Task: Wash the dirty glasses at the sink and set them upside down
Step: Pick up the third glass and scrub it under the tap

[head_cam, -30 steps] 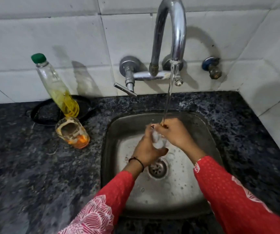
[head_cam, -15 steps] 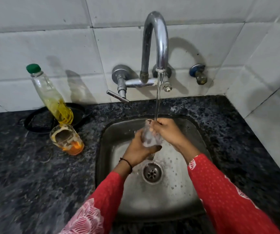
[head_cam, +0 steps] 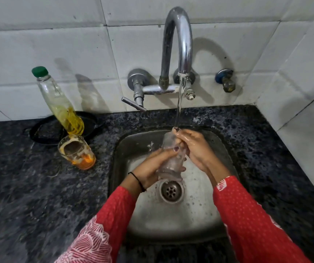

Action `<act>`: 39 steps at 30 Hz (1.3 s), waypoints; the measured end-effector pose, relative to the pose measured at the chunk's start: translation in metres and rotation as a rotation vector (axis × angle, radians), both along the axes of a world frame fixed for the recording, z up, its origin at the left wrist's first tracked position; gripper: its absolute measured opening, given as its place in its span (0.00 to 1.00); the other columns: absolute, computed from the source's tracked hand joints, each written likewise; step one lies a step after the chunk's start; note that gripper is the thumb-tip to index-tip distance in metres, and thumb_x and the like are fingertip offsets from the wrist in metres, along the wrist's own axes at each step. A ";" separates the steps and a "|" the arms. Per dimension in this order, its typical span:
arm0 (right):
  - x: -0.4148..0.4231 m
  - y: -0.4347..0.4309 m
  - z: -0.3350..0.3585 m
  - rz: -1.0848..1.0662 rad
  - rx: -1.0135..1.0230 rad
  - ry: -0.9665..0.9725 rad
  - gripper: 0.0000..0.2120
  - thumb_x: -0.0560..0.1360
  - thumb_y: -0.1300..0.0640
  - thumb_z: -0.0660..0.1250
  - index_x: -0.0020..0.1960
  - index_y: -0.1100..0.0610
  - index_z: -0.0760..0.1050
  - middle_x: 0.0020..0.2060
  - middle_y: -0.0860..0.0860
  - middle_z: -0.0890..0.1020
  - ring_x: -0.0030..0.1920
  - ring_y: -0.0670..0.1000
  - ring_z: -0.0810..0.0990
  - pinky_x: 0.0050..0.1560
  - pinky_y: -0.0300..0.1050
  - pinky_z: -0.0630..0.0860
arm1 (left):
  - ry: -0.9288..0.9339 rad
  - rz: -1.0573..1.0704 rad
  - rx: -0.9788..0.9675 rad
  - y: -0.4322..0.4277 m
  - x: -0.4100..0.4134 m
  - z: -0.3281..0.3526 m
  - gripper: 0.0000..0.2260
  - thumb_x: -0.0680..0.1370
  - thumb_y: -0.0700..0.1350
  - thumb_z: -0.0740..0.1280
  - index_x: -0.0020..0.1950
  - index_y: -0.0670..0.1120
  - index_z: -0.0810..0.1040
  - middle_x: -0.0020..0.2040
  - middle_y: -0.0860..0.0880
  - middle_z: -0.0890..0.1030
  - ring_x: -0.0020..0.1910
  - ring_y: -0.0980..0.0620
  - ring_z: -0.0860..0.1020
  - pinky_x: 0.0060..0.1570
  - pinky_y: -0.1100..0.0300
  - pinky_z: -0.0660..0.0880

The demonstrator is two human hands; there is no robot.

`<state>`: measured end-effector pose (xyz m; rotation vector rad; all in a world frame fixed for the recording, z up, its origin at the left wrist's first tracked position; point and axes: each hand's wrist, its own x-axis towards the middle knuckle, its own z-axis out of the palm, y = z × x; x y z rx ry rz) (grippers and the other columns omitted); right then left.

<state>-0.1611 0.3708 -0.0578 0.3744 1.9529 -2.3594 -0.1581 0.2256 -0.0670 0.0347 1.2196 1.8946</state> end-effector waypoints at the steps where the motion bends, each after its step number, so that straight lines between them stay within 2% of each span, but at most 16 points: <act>1: 0.000 0.002 0.000 0.017 -0.038 -0.008 0.10 0.75 0.59 0.66 0.46 0.68 0.78 0.35 0.56 0.78 0.35 0.49 0.75 0.38 0.41 0.72 | -0.018 -0.006 0.036 -0.002 -0.001 0.001 0.13 0.77 0.46 0.66 0.59 0.45 0.77 0.50 0.44 0.81 0.43 0.46 0.82 0.41 0.50 0.81; 3: -0.005 0.001 0.002 0.097 0.236 -0.018 0.11 0.76 0.57 0.66 0.42 0.66 0.79 0.31 0.54 0.78 0.29 0.46 0.76 0.35 0.41 0.73 | 0.181 0.076 -0.148 0.001 0.000 -0.006 0.10 0.76 0.45 0.67 0.57 0.46 0.76 0.48 0.45 0.81 0.43 0.48 0.81 0.44 0.49 0.79; 6: -0.012 -0.008 0.002 0.178 0.582 -0.018 0.15 0.76 0.53 0.67 0.31 0.56 0.76 0.22 0.48 0.77 0.23 0.43 0.74 0.33 0.40 0.72 | 0.576 0.141 -0.609 0.009 0.000 -0.024 0.29 0.68 0.52 0.74 0.64 0.51 0.66 0.54 0.50 0.80 0.50 0.51 0.81 0.48 0.47 0.80; 8: -0.010 -0.011 0.003 0.106 0.433 -0.026 0.14 0.75 0.54 0.68 0.31 0.56 0.77 0.21 0.47 0.77 0.24 0.44 0.74 0.31 0.37 0.72 | 0.503 0.164 -0.511 0.007 -0.001 -0.020 0.27 0.70 0.48 0.74 0.64 0.51 0.65 0.56 0.49 0.79 0.48 0.51 0.81 0.44 0.51 0.81; 11: -0.003 -0.006 0.006 0.005 0.055 0.016 0.12 0.76 0.56 0.67 0.33 0.55 0.79 0.27 0.48 0.77 0.28 0.44 0.71 0.33 0.35 0.70 | 0.030 0.086 0.003 -0.005 -0.006 -0.002 0.19 0.74 0.45 0.69 0.64 0.47 0.70 0.56 0.44 0.79 0.43 0.45 0.82 0.35 0.52 0.81; 13: -0.004 -0.004 0.008 0.002 0.097 0.011 0.12 0.76 0.56 0.66 0.36 0.59 0.80 0.28 0.50 0.77 0.27 0.43 0.71 0.31 0.34 0.70 | 0.016 0.041 0.066 -0.009 -0.007 0.000 0.22 0.73 0.48 0.68 0.65 0.48 0.70 0.58 0.44 0.79 0.44 0.45 0.82 0.36 0.52 0.81; 17: -0.011 -0.009 0.007 0.131 0.499 -0.053 0.16 0.77 0.57 0.65 0.31 0.59 0.77 0.24 0.50 0.78 0.22 0.42 0.75 0.30 0.35 0.72 | 0.876 -0.014 -0.729 -0.001 -0.012 -0.017 0.35 0.71 0.49 0.73 0.73 0.53 0.58 0.65 0.48 0.72 0.46 0.48 0.81 0.40 0.56 0.79; 19: -0.009 -0.011 0.005 0.080 0.430 -0.044 0.15 0.77 0.58 0.65 0.32 0.58 0.77 0.26 0.51 0.78 0.24 0.42 0.75 0.30 0.33 0.73 | 0.745 0.022 -0.557 -0.001 -0.012 -0.019 0.38 0.68 0.50 0.74 0.73 0.52 0.59 0.63 0.50 0.74 0.48 0.46 0.82 0.42 0.55 0.80; 21: -0.005 -0.009 0.001 -0.014 0.235 -0.011 0.12 0.77 0.62 0.64 0.35 0.63 0.78 0.29 0.53 0.78 0.28 0.44 0.75 0.33 0.35 0.72 | 0.340 0.058 -0.255 -0.007 -0.013 -0.010 0.35 0.65 0.51 0.74 0.70 0.48 0.65 0.59 0.49 0.79 0.51 0.46 0.82 0.43 0.53 0.81; 23: -0.001 -0.008 -0.001 -0.049 0.124 0.011 0.11 0.77 0.61 0.64 0.39 0.65 0.78 0.29 0.53 0.77 0.28 0.45 0.73 0.34 0.37 0.71 | 0.035 -0.020 -0.053 -0.011 -0.010 -0.003 0.27 0.70 0.50 0.70 0.66 0.46 0.70 0.56 0.46 0.81 0.45 0.44 0.83 0.33 0.53 0.81; 25: -0.003 -0.007 -0.003 -0.019 0.257 0.003 0.13 0.76 0.59 0.66 0.34 0.62 0.77 0.26 0.52 0.76 0.25 0.44 0.73 0.31 0.36 0.71 | 0.194 -0.046 -0.185 -0.009 -0.008 -0.001 0.26 0.71 0.50 0.70 0.68 0.46 0.69 0.57 0.45 0.80 0.46 0.43 0.82 0.33 0.57 0.80; 28: -0.008 -0.010 -0.003 0.038 0.458 -0.025 0.18 0.76 0.55 0.67 0.28 0.58 0.76 0.21 0.48 0.77 0.22 0.44 0.73 0.31 0.37 0.72 | 0.885 -0.055 -0.789 0.002 -0.008 -0.011 0.37 0.71 0.50 0.73 0.74 0.51 0.56 0.65 0.47 0.73 0.52 0.45 0.80 0.44 0.57 0.79; 29: -0.007 -0.011 -0.003 0.029 0.446 -0.014 0.18 0.76 0.55 0.67 0.28 0.58 0.75 0.20 0.48 0.76 0.22 0.44 0.73 0.30 0.36 0.71 | 0.916 -0.017 -0.752 0.003 -0.007 -0.013 0.38 0.71 0.47 0.73 0.75 0.50 0.55 0.65 0.48 0.73 0.51 0.48 0.80 0.45 0.57 0.79; 33: -0.003 -0.009 -0.002 -0.147 0.240 0.074 0.14 0.75 0.60 0.67 0.32 0.63 0.77 0.25 0.52 0.78 0.26 0.46 0.74 0.33 0.39 0.71 | 0.264 0.003 -0.183 -0.005 -0.014 -0.006 0.25 0.74 0.51 0.70 0.69 0.51 0.69 0.55 0.49 0.81 0.46 0.48 0.82 0.35 0.58 0.80; 36: 0.002 -0.016 -0.010 -0.188 0.320 0.074 0.06 0.73 0.55 0.71 0.41 0.57 0.80 0.38 0.53 0.81 0.37 0.47 0.79 0.41 0.43 0.75 | 0.129 0.141 -0.250 -0.004 -0.016 -0.016 0.23 0.77 0.64 0.57 0.59 0.50 0.79 0.47 0.45 0.85 0.40 0.45 0.82 0.39 0.49 0.80; 39: 0.014 -0.021 -0.012 -0.083 0.337 -0.070 0.23 0.65 0.51 0.76 0.58 0.50 0.73 0.51 0.51 0.80 0.50 0.48 0.80 0.48 0.42 0.78 | 0.128 0.315 -0.342 0.005 -0.008 -0.024 0.25 0.79 0.62 0.52 0.50 0.48 0.82 0.38 0.46 0.85 0.36 0.48 0.83 0.36 0.54 0.79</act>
